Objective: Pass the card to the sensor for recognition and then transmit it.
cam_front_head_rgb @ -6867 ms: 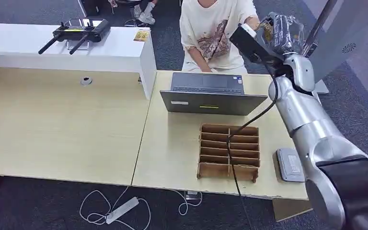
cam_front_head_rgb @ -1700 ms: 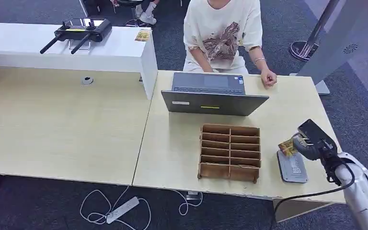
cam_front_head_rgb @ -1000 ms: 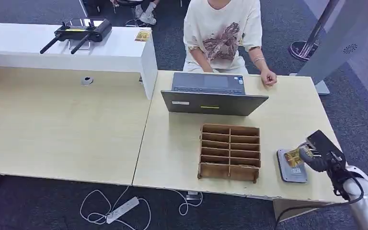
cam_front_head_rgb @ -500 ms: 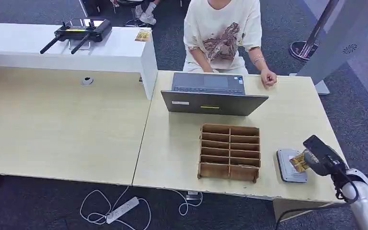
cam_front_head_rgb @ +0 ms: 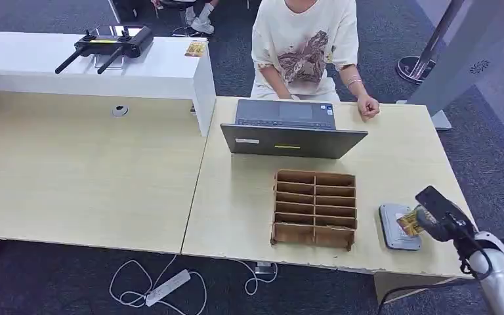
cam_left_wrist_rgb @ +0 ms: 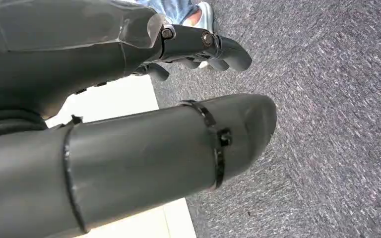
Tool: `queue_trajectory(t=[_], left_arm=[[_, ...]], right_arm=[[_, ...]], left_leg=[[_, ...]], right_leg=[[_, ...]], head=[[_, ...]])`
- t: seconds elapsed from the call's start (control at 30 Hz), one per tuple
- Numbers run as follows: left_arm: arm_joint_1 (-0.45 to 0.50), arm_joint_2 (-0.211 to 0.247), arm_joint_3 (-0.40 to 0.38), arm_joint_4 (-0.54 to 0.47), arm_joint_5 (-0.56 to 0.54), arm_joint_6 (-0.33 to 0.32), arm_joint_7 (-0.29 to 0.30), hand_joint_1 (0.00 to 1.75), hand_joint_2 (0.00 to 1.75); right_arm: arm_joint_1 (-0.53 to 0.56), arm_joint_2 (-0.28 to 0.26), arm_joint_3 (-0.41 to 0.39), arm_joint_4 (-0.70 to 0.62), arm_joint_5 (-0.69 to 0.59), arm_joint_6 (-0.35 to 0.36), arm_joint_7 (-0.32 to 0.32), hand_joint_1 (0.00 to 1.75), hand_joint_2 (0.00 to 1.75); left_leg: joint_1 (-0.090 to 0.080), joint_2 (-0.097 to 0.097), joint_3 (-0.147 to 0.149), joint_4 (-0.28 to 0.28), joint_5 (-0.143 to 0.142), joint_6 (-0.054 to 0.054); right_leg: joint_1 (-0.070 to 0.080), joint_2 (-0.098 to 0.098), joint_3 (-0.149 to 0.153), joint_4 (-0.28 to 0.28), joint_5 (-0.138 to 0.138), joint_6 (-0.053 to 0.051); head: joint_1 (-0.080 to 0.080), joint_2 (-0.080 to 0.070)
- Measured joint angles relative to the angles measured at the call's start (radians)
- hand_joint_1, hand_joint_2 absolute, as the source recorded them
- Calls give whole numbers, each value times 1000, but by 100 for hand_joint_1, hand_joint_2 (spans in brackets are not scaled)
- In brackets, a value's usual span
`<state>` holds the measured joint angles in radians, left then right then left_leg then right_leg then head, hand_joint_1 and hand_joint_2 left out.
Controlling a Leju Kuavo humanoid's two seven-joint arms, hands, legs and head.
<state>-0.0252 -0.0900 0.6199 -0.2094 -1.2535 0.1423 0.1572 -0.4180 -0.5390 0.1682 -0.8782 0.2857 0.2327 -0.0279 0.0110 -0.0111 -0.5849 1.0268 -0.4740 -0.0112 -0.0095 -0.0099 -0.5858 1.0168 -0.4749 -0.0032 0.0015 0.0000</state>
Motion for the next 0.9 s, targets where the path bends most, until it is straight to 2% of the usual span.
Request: queue_trajectory(t=[0.1, 0.23, 0.3, 0.67, 0.9], left_arm=[[0, 0, 0, 0, -1, 0, 0, 0, 0], [1, 0, 1, 0, -5, 1, -5, 0, 0], [1, 0, 3, 0, -5, 2, -6, 0, 0], [1, 0, 19, 0, -12, 5, -11, 0, 0], [1, 0, 20, 0, -20, 4, -18, 0, 0]], right_arm=[[2, 0, -7, 0, -12, 11, -20, 175, 175], [13, 0, -42, -19, -109, 72, -104, 175, 175], [14, 0, -62, -35, -146, 96, -125, 175, 175], [5, -22, -127, -100, -258, 174, -176, 175, 175], [12, -22, -143, -131, -343, 224, -256, 175, 175]], left_leg=[[0, 0, 0, 0, 0, 0], [0, 0, 0, 0, 0, 0], [0, 0, 0, 0, 0, 0], [0, 0, 0, 0, 0, 0], [0, 0, 0, 0, 0, 0]], right_leg=[[0, 0, 0, 0, 0, 0], [0, 0, 0, 0, 0, 0], [0, 0, 0, 0, 0, 0], [0, 0, 0, 0, 0, 0], [0, 0, 0, 0, 0, 0]], head=[[0, 0], [0, 0], [0, 0], [0, 0], [0, 0]])
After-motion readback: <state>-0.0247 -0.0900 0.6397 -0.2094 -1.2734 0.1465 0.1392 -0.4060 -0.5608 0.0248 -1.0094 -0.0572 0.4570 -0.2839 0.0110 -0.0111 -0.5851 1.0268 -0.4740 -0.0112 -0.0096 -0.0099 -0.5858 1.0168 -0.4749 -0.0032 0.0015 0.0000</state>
